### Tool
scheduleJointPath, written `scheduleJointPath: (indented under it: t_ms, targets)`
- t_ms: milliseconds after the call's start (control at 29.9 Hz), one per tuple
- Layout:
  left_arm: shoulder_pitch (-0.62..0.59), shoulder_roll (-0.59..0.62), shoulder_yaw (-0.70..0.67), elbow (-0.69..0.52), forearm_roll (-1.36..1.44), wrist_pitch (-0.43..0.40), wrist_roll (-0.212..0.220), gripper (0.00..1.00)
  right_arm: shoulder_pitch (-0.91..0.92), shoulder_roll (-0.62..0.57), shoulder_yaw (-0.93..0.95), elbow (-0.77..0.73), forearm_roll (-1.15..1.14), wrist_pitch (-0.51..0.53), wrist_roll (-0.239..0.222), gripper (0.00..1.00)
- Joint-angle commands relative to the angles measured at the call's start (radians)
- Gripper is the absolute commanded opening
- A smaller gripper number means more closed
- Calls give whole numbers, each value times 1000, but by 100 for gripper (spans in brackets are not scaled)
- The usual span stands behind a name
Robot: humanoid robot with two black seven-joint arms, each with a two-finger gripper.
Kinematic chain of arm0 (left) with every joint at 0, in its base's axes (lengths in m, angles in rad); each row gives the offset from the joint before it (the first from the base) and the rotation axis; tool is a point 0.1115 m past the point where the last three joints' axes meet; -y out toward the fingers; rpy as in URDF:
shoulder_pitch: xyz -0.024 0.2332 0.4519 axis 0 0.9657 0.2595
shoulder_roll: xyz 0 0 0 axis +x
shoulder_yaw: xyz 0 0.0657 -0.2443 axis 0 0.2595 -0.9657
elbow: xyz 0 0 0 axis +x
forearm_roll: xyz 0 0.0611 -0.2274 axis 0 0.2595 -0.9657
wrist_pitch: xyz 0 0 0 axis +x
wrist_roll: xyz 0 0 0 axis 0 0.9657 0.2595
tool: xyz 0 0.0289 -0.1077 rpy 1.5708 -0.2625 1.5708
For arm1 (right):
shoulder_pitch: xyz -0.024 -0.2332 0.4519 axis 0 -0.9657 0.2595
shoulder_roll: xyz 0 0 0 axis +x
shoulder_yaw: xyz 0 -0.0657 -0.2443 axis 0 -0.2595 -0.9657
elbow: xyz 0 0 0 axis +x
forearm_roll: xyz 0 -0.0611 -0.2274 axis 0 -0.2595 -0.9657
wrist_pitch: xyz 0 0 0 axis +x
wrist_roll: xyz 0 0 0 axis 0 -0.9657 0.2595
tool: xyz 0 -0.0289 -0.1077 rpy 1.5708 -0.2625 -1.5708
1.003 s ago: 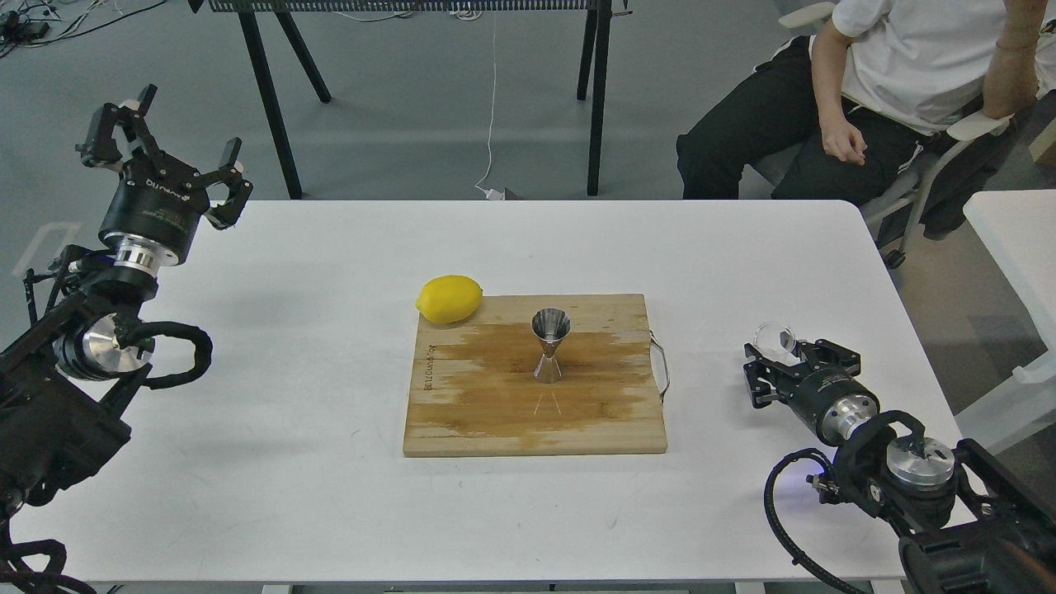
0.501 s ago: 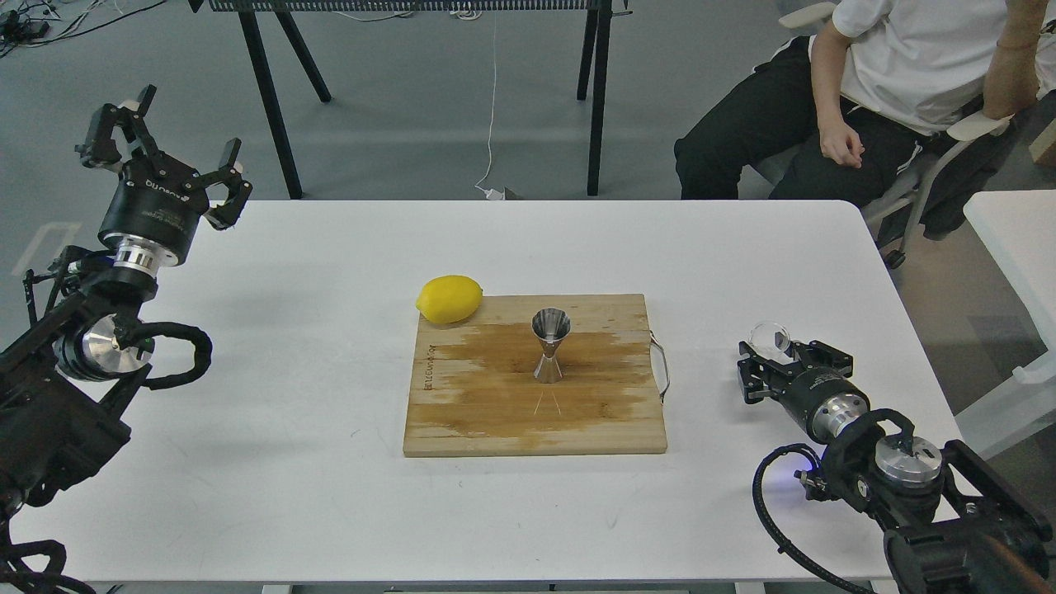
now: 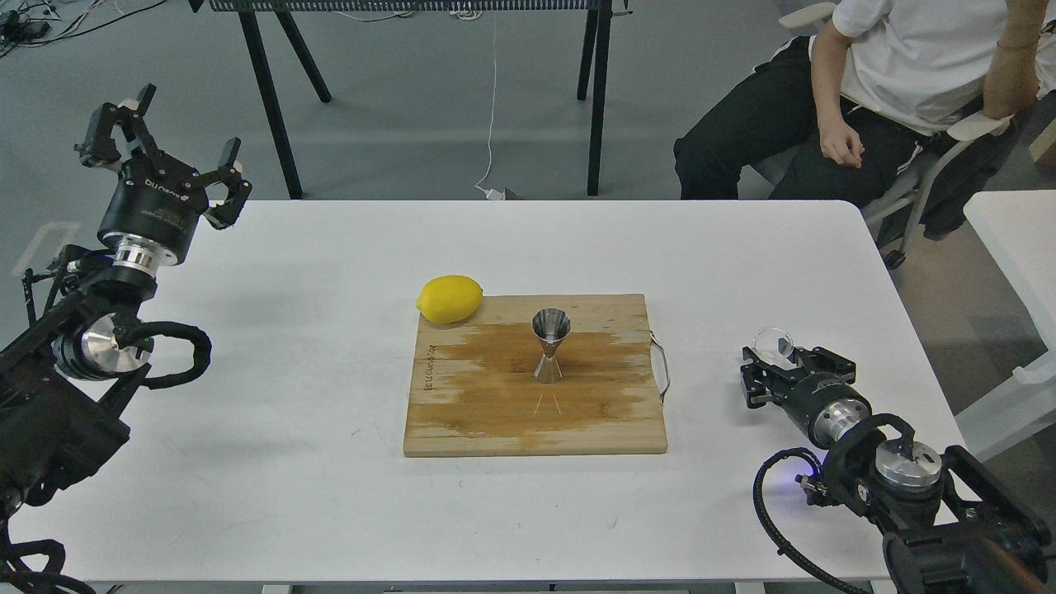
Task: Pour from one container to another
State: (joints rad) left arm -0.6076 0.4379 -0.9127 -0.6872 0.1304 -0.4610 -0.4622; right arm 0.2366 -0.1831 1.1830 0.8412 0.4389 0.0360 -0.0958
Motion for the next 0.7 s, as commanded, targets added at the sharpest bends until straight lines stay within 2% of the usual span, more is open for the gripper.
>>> scheduleJointPath:
  t_ms: [0, 167, 301, 535, 602, 635, 669]
  targets:
    - [0, -2, 0, 0, 0, 1, -1, 100, 1, 2, 0, -16, 0, 1, -1, 38]
    - [0, -2, 0, 0, 0, 1, 0, 100, 1, 2, 0, -19, -2, -1, 2, 63]
    - [0, -1, 0, 0, 0, 1, -1, 100, 1, 2, 0, -16, 0, -1, 2, 73]
    - [-1, 1, 0, 0, 0, -1, 0, 100, 3, 2, 1, -7, 0, 1, 5, 79]
    - [-1, 1, 0, 0, 0, -1, -1, 100, 3, 2, 1, -5, 0, 2, 5, 86]
    - [0, 1, 0, 0, 0, -1, 0, 100, 3, 2, 1, -4, 0, 4, 5, 96]
    - [-1, 1, 0, 0, 0, 1, -1, 100, 3, 2, 3, -2, 1, 13, 7, 98]
